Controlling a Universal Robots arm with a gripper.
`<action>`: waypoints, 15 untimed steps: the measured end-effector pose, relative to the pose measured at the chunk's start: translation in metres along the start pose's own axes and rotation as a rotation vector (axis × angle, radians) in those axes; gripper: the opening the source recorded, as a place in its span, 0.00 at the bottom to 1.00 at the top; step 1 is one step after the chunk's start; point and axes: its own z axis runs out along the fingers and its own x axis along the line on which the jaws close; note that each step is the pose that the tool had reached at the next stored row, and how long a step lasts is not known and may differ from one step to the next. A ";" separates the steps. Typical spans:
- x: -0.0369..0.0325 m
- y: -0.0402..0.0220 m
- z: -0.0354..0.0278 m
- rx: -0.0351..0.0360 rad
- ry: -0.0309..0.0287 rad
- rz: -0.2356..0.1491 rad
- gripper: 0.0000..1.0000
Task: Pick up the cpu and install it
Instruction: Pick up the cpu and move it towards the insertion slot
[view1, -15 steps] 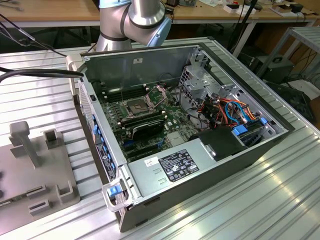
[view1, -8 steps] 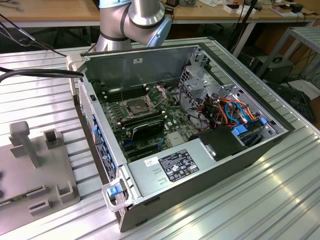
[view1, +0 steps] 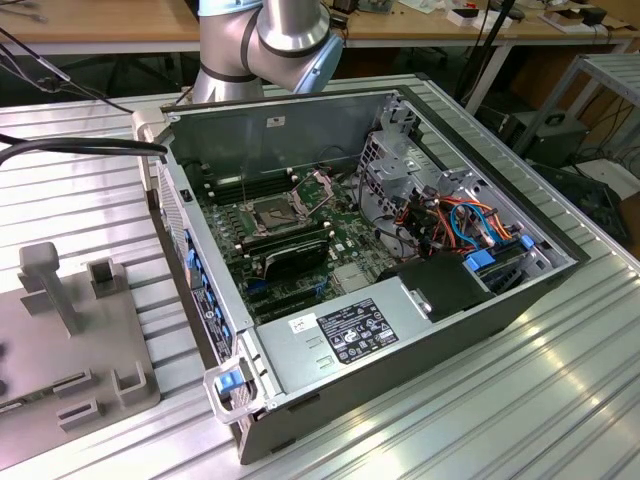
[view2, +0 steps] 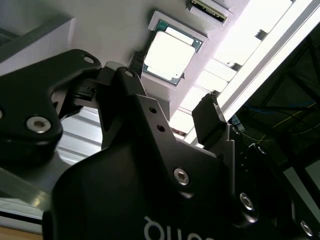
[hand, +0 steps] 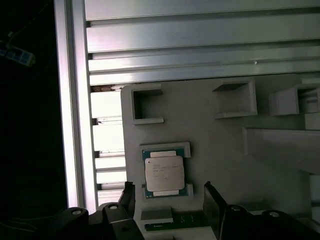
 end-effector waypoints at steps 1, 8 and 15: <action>0.0000 0.0000 0.0000 0.0000 0.0001 0.000 0.66; 0.0000 0.0000 0.0017 -0.0002 -0.0002 0.000 0.66; 0.0000 -0.0003 0.0103 0.0001 0.0000 0.000 0.66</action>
